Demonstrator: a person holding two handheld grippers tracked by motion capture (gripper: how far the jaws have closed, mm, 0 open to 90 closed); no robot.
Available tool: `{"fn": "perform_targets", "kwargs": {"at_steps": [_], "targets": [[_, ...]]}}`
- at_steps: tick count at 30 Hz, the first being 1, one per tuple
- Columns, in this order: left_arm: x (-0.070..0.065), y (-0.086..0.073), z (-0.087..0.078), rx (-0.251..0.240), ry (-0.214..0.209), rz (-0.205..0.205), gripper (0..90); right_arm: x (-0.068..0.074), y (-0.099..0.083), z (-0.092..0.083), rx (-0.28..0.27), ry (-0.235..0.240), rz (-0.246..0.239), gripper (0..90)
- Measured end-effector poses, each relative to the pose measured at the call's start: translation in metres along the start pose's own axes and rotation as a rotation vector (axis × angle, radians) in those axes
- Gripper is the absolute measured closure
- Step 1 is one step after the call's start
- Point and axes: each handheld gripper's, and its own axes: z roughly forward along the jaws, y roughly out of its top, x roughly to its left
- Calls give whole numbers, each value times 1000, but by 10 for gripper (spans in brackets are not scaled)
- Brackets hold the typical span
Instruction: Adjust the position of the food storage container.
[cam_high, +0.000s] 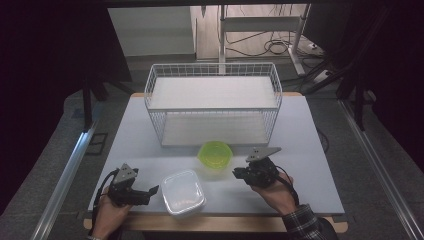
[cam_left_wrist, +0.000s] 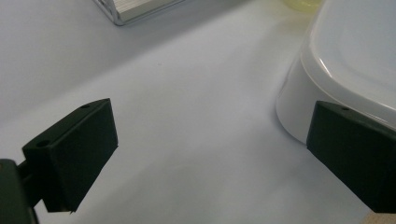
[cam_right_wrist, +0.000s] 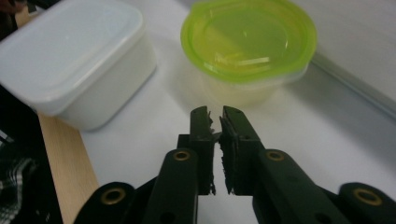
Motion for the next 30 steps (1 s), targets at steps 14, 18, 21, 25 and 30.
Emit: {"fn": "perform_targets", "kwargs": {"at_steps": [14, 18, 21, 25, 30], "targets": [[0, 0, 1, 10, -4, 12, 18, -3, 53, 35, -50, 16, -19, 893], [0, 0, 0, 8, -4, 12, 19, -5, 65, 59, -34, 25, -21, 893], [0, 0, 0, 8, -6, 14, 19, -5, 75, 78, -19, 13, -46, 893], [0, 0, 1, 7, -7, 15, 20, -3, 86, 94, -13, 9, -64, 893], [-1, 0, 1, 8, -7, 18, 20, -1, 94, 108, 3, 9, -81, 893]]}}
